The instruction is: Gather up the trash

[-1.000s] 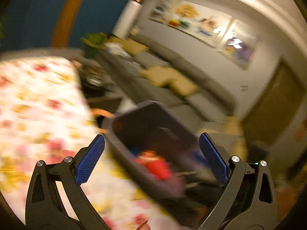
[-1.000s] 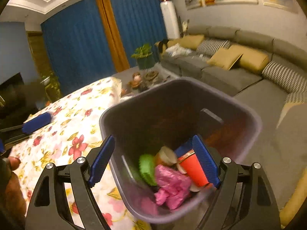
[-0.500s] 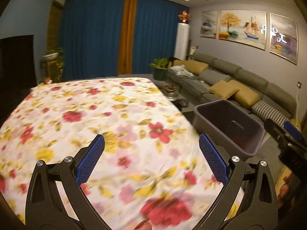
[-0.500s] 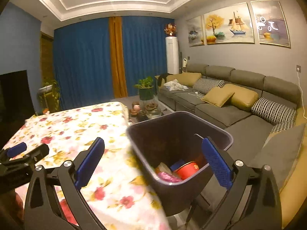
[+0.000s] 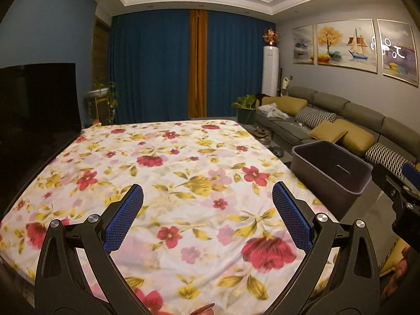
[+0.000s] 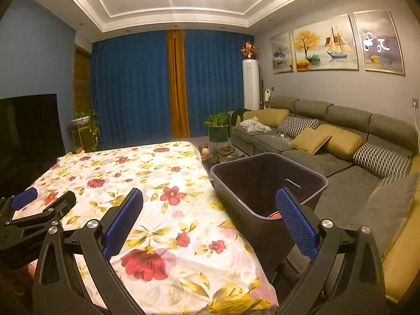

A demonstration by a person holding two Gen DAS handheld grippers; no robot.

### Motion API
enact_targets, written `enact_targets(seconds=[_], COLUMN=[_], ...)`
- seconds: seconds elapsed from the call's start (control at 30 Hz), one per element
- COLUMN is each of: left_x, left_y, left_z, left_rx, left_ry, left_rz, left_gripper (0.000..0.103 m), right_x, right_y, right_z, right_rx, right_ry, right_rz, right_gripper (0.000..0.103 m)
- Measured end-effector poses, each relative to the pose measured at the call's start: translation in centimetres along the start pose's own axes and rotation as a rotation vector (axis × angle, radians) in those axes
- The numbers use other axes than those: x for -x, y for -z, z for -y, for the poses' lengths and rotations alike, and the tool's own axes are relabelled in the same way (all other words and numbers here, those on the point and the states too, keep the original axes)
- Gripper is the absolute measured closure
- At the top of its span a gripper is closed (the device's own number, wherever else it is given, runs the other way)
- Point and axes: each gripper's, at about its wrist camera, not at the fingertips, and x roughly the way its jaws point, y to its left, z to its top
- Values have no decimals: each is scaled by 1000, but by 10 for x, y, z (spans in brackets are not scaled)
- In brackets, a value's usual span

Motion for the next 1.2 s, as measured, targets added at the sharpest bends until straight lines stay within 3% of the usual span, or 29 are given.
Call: enact_targets(seconds=[1.03,1.2], left_x=[11,12], left_y=[7,7], left_z=[7,9], left_rx=[-20,-33], left_ry=[42,59], left_rz=[8,17], left_gripper=[7,22], right_x=[15,14], right_y=[5,6], right_z=[0,0], right_rx=[-9,-10], right_ry=[13,14], right_rz=[16,12], right_gripper=[6,6])
